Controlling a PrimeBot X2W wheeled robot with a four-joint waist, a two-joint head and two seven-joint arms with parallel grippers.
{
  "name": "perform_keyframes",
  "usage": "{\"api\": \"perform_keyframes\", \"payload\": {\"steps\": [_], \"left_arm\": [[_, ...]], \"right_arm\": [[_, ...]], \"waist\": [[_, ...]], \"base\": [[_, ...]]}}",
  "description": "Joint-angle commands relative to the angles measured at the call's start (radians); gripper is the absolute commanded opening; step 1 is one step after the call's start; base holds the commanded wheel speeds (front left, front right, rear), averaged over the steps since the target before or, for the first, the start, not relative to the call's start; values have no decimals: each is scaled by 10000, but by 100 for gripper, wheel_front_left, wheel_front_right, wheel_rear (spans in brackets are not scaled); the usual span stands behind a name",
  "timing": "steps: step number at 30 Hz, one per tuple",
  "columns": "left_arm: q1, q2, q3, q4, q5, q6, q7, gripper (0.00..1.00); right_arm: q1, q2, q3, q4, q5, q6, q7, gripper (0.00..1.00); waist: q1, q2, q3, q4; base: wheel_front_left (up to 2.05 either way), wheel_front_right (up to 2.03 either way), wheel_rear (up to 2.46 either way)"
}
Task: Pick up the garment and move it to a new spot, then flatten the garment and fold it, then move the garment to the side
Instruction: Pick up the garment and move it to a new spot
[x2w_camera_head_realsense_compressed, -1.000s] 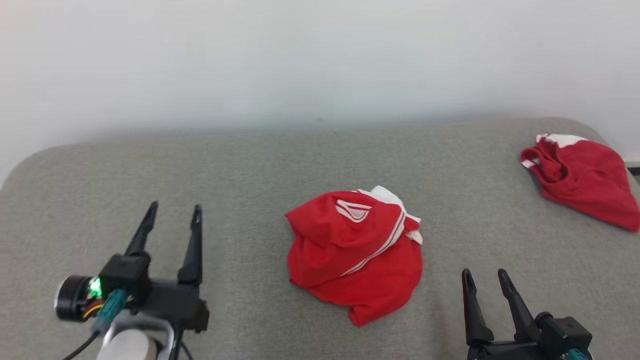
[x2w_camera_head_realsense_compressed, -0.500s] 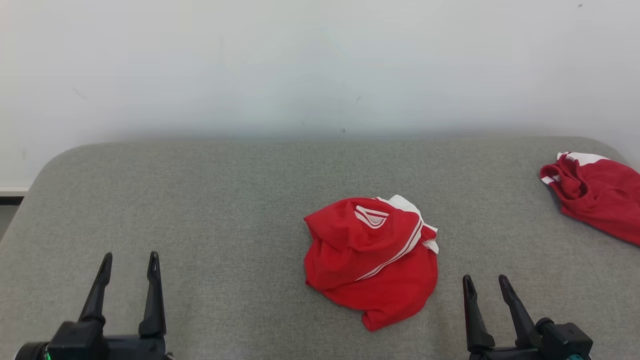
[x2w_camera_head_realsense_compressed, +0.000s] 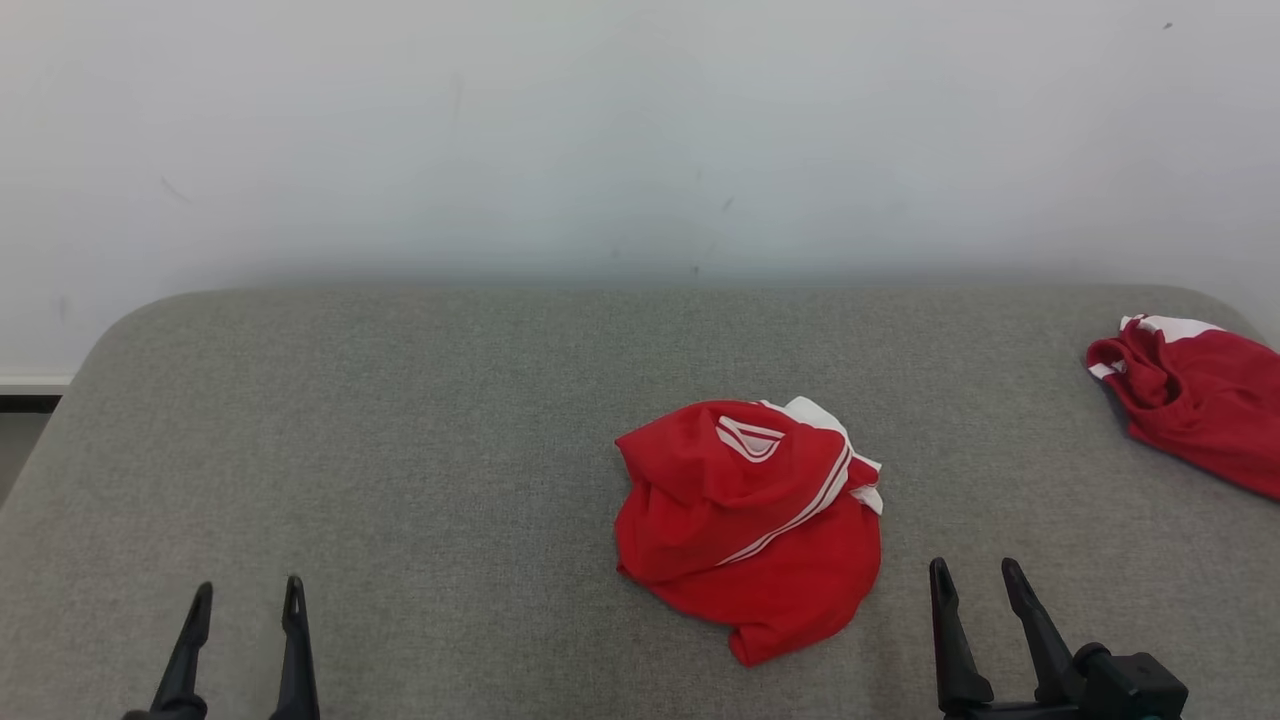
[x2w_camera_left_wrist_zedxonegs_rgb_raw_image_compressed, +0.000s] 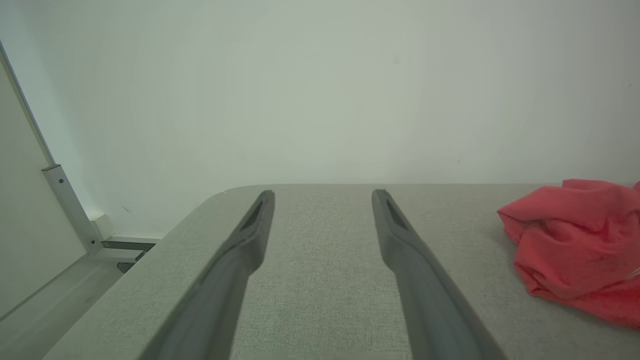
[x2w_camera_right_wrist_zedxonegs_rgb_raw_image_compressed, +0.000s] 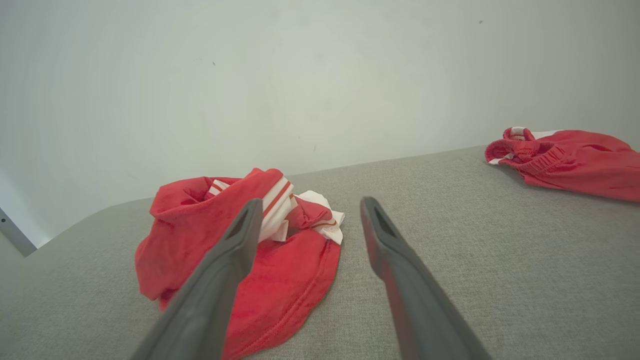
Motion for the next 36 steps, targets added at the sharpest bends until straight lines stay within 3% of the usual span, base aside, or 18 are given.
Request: {"api": "perform_keyframes", "payload": {"steps": [1, 25, 36], "left_arm": [[144, -57, 46, 7, 49, -39, -30, 100], [574, -225, -3, 393, 589, -717, -30, 100], [458, -253, -87, 508, 623, -833, -30, 100]], "right_arm": [[99, 25, -11, 8, -45, -26, 1, 100], [609, -55, -188, -132, -355, -26, 1, 100], [665, -33, -274, -84, -499, -26, 1, 100]], "waist": [[0, 0, -8, -9], [0, 0, -167, -82], [0, 0, -167, -61]], "base": [[0, 0, 0], [0, 0, 0], [0, 0, 0]]}}
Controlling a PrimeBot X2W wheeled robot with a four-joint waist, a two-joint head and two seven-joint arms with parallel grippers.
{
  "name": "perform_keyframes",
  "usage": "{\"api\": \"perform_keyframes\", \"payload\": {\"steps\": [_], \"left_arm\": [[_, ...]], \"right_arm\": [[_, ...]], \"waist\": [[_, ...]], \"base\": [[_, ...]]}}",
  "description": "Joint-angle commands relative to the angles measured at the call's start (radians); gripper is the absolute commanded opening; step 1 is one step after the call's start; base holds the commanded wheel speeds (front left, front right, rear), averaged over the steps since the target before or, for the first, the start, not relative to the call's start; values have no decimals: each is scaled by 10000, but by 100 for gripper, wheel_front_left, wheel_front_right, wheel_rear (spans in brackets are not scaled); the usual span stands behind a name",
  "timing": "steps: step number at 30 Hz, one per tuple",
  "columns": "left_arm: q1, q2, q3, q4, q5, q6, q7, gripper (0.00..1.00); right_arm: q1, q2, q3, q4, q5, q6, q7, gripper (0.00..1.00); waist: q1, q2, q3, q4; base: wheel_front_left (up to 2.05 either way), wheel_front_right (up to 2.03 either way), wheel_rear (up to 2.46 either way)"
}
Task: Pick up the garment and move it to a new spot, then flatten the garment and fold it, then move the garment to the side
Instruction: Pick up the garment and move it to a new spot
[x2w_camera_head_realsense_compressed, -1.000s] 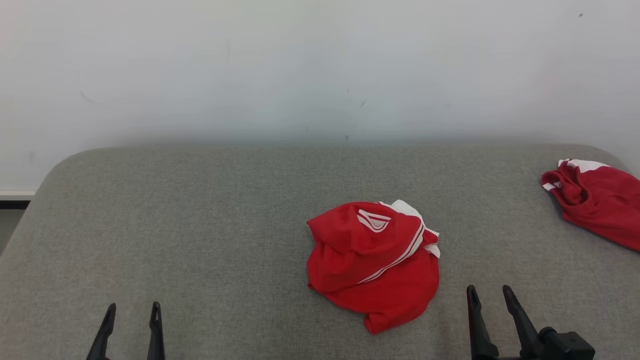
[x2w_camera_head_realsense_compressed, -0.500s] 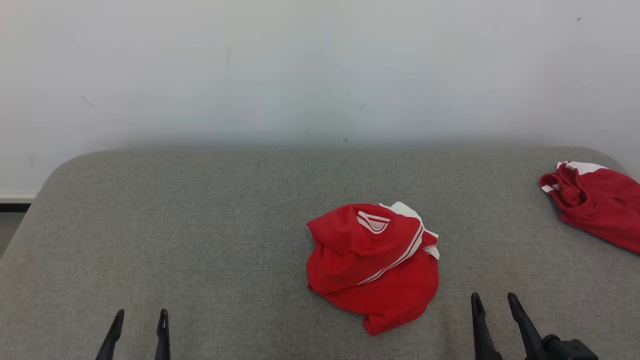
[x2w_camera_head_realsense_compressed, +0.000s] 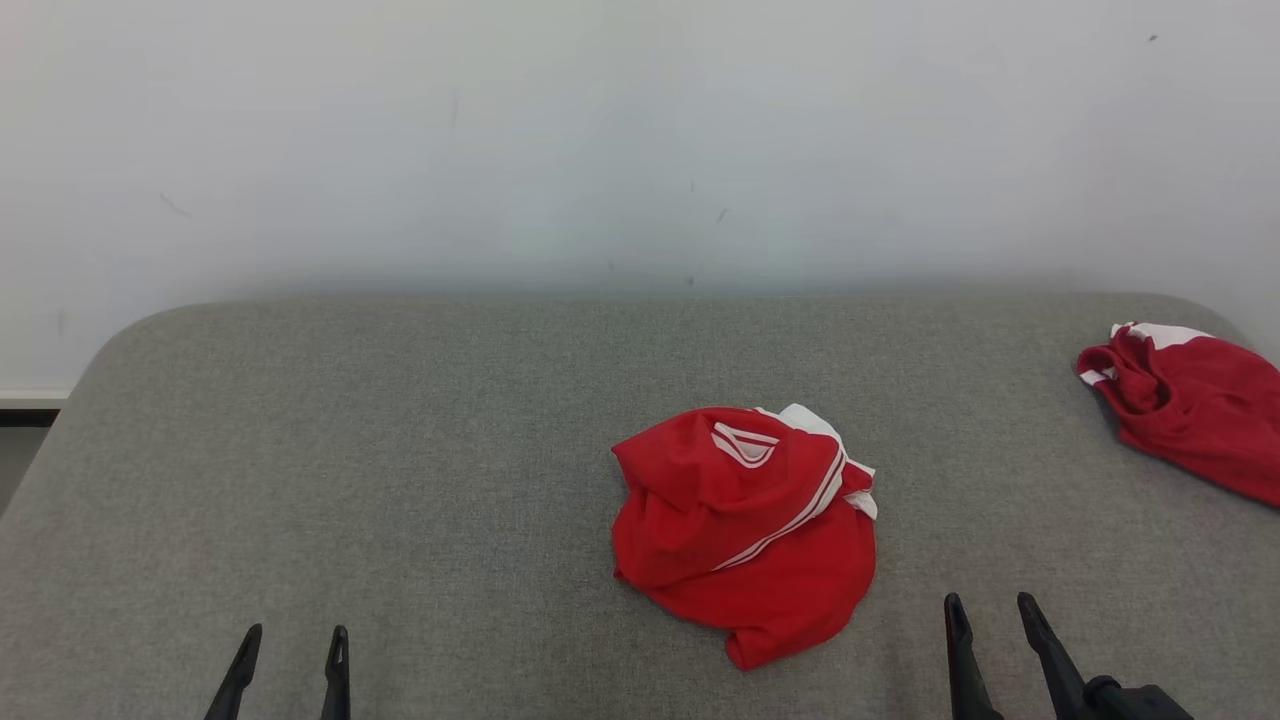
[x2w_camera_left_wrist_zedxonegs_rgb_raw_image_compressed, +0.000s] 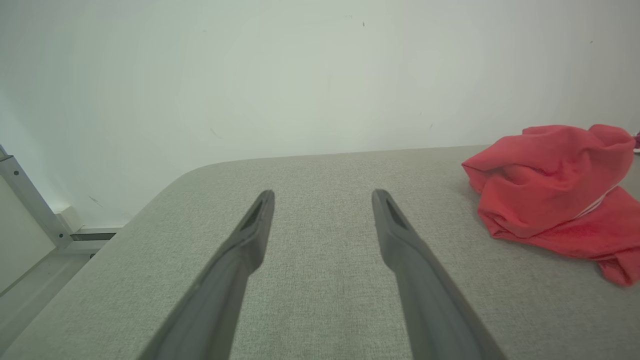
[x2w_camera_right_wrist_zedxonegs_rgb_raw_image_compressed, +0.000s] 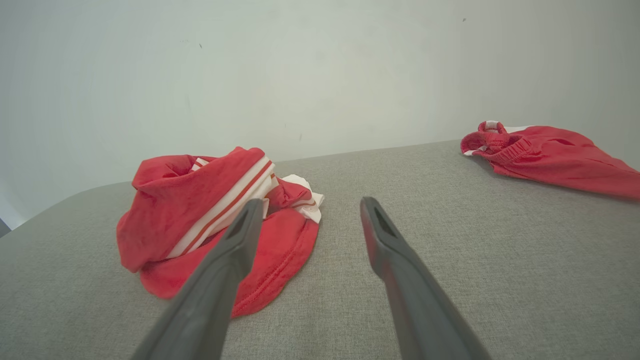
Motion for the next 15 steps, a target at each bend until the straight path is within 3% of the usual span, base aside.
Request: {"api": "perform_keyframes", "payload": {"steps": [1, 15], "left_arm": [[-18, -24, -5, 36, 24, -5, -30, 100], [-65, -13, 36, 111, 17, -66, -30, 100]], "right_arm": [[80, 10, -20, 23, -70, -26, 1, 100], [-3, 38, 11, 111, -68, -26, 1, 100]], "waist": [[0, -1, -3, 8], [0, -1, -24, -72]], "base": [[0, 0, 0], [0, 0, 0]]}}
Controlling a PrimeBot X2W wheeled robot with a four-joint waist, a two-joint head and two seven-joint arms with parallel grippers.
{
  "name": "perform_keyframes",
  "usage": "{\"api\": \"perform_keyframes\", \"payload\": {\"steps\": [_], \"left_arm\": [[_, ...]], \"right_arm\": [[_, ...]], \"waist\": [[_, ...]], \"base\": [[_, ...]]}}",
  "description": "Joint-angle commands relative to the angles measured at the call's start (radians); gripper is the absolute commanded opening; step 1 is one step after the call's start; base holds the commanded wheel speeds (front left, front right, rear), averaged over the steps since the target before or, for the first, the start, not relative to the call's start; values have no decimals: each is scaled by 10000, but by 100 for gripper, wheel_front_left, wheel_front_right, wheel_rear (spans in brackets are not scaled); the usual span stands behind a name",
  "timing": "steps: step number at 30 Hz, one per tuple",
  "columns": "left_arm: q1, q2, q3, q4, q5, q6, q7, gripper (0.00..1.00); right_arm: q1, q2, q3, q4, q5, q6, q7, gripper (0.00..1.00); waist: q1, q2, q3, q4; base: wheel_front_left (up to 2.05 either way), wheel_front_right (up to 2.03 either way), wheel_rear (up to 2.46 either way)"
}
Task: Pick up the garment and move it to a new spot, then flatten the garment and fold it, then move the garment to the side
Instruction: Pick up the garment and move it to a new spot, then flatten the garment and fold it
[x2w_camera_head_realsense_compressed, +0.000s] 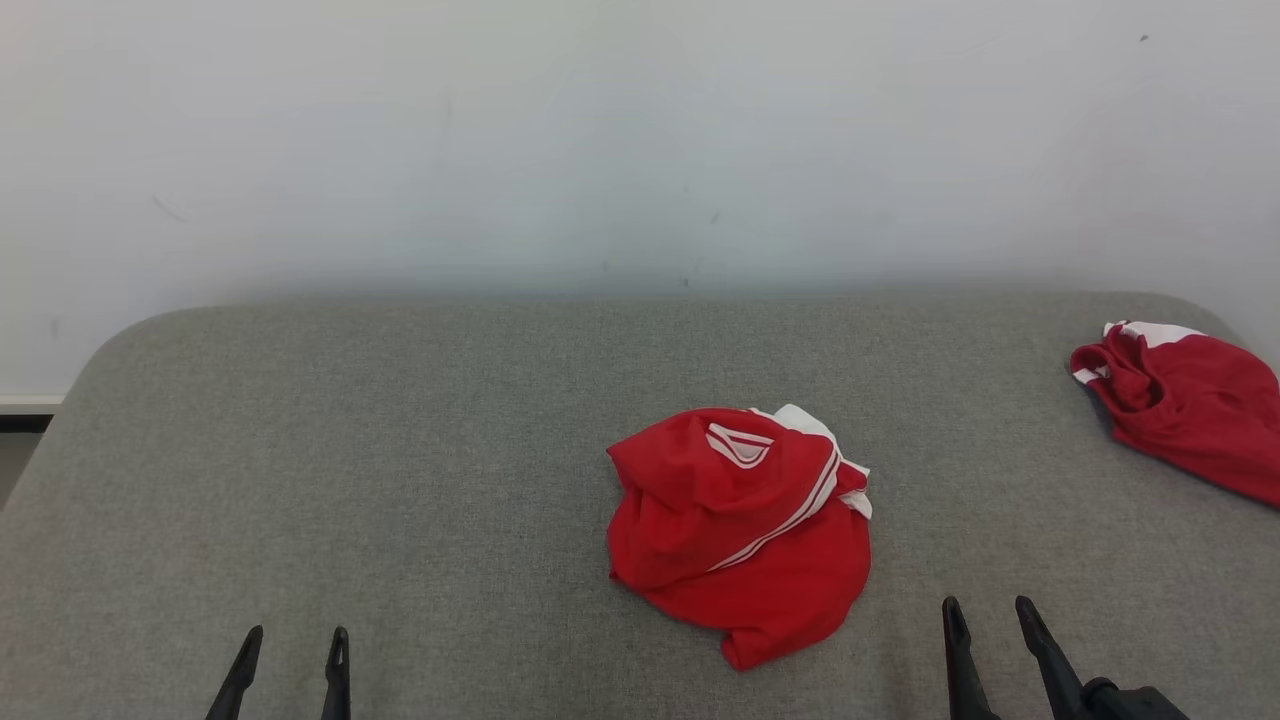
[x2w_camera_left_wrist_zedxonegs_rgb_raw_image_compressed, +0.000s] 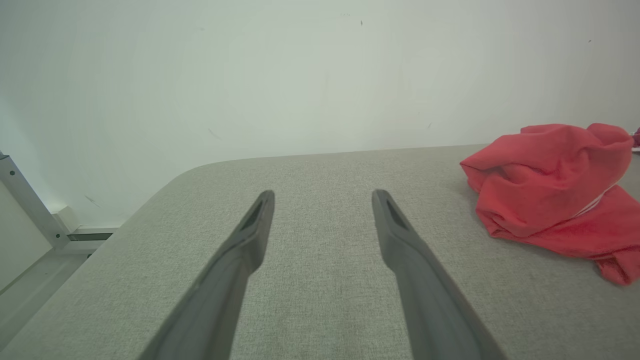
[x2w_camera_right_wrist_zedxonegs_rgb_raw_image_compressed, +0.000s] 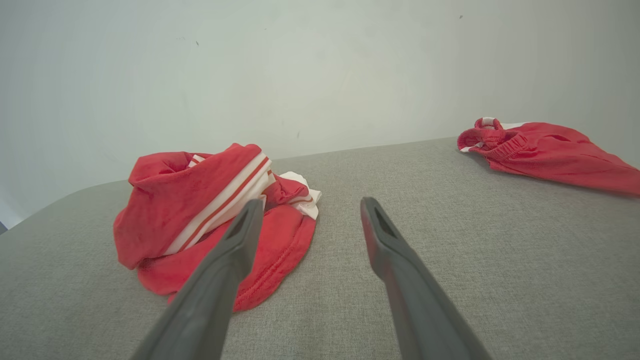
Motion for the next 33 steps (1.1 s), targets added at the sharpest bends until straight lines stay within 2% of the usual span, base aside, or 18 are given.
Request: {"api": "perform_keyframes", "payload": {"steps": [1, 20, 27, 33], "left_arm": [[-52, 6, 20, 30, 13, -33, -30, 100], [-159, -70, -62, 160, 35, -13, -31, 100], [-370, -37, -177, 323, 69, -154, -31, 100], [-564, -161, -364, 452, 161, -217, -31, 100]], "right_arm": [[-4, 24, 12, 4, -44, -26, 1, 100], [-406, 33, 178, 363, 58, -26, 1, 100], [-1796, -329, 700, 1214, 89, -26, 1, 100], [-3478, -640, 1044, 2402, 156, -26, 348, 100]], "waist": [[0, 0, 8, -8], [0, 0, 29, 125], [0, 0, 136, 463], [0, 0, 261, 826]], "base": [[0, 0, 0], [0, 0, 0], [0, 0, 0], [0, 0, 0]]}}
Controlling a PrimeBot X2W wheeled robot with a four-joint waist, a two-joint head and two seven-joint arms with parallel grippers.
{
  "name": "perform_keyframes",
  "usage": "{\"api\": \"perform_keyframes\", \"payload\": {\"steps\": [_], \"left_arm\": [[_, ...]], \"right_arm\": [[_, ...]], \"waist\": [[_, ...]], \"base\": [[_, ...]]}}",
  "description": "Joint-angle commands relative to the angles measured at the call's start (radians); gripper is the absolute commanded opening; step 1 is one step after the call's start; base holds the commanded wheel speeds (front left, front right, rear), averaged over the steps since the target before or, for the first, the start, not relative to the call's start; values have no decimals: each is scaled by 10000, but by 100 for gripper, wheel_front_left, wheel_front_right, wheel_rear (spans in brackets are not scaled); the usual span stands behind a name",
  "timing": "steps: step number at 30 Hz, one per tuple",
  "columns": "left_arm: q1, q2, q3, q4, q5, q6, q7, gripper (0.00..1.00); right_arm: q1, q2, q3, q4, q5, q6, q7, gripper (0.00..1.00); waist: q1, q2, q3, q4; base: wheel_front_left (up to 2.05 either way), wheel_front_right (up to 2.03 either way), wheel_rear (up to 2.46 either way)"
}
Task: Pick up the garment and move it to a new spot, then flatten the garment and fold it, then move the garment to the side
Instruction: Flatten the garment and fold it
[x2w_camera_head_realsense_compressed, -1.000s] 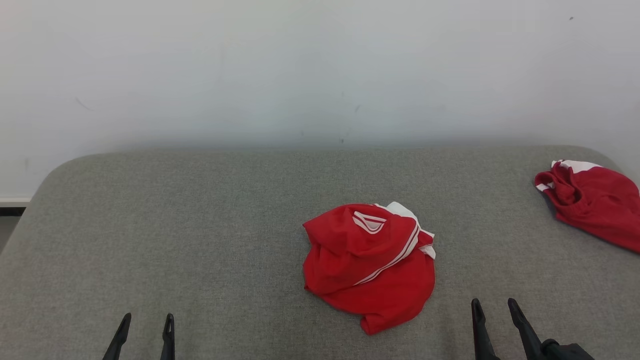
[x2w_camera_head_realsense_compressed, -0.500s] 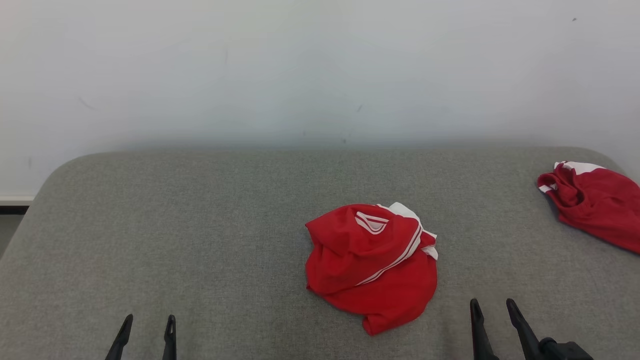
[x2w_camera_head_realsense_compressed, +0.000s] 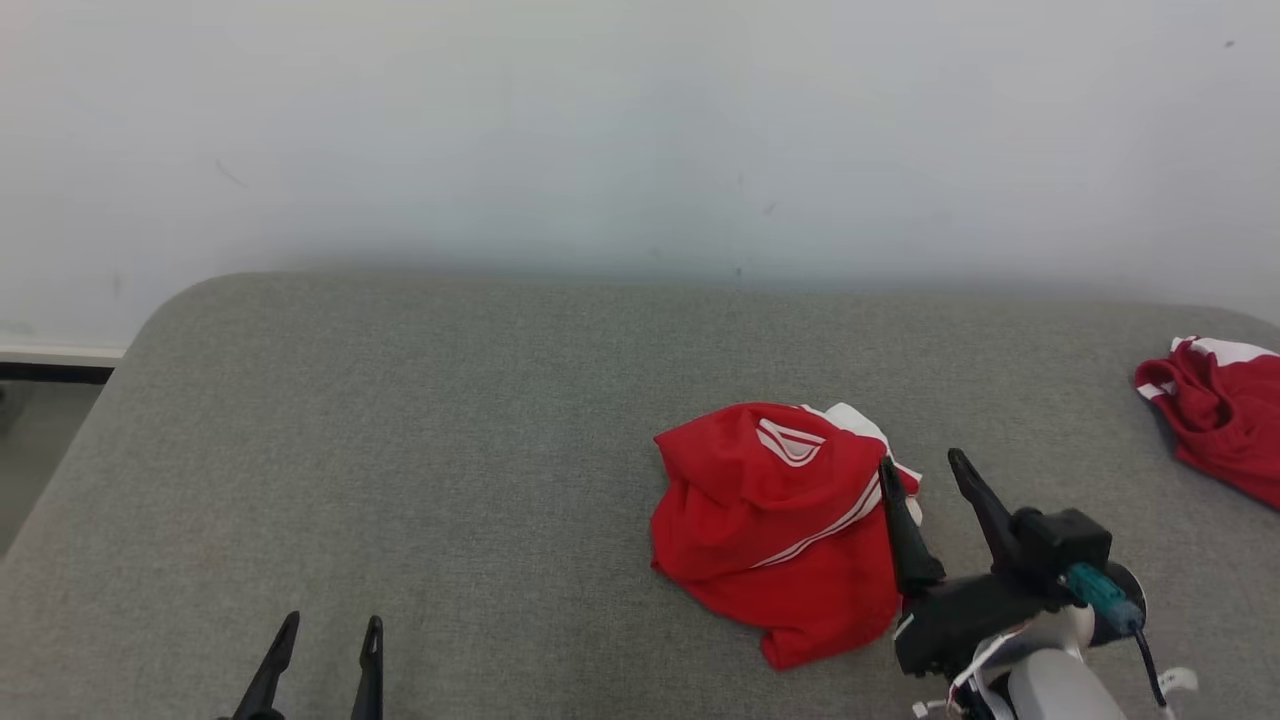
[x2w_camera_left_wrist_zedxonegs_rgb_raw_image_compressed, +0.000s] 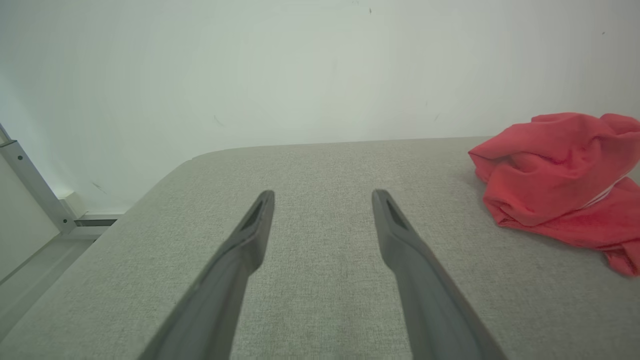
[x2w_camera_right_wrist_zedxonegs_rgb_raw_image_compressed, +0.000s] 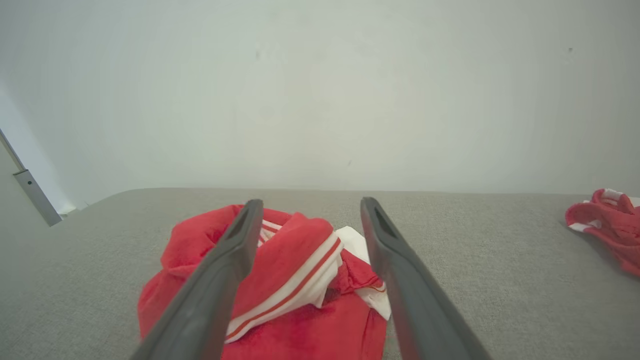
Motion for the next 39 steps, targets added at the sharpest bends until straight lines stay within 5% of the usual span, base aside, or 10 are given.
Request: {"api": "perform_keyframes", "payload": {"steps": [1, 16, 17, 18, 27, 39], "left_arm": [[-189, -46, -35, 38, 77, -54, -31, 100], [-614, -246, -375, 329, 151, -223, -31, 100], [-632, -249, -373, 342, 148, -212, -31, 100], [-649, -254, -372, 357, 146, -221, -31, 100], [-660, -302, -184, 339, 147, -141, -31, 100], [-808, -489, -154, 347, 214, -214, -31, 100]], "right_arm": [[-358, -113, 66, 367, 87, -28, 154, 100], [-2279, -196, 252, 4182, 559, -26, 709, 97], [-2360, -170, 289, 4374, 606, -26, 641, 18], [-2423, -162, 312, 4550, 659, -26, 564, 0], [-2789, -492, 342, 4537, 1077, -26, -269, 0], [-2601, 162, 1940, 1103, 1054, -26, -331, 0]], "waist": [[-2, 0, 102, 201], [-2, 0, 467, 881], [-2, 0, 501, 888], [-2, 0, 531, 888], [-2, 0, 625, 551], [-2, 0, 654, 594]], "base": [[0, 0, 0], [0, 0, 0], [0, 0, 0], [0, 0, 0], [0, 0, 0], [0, 0, 0]]}}
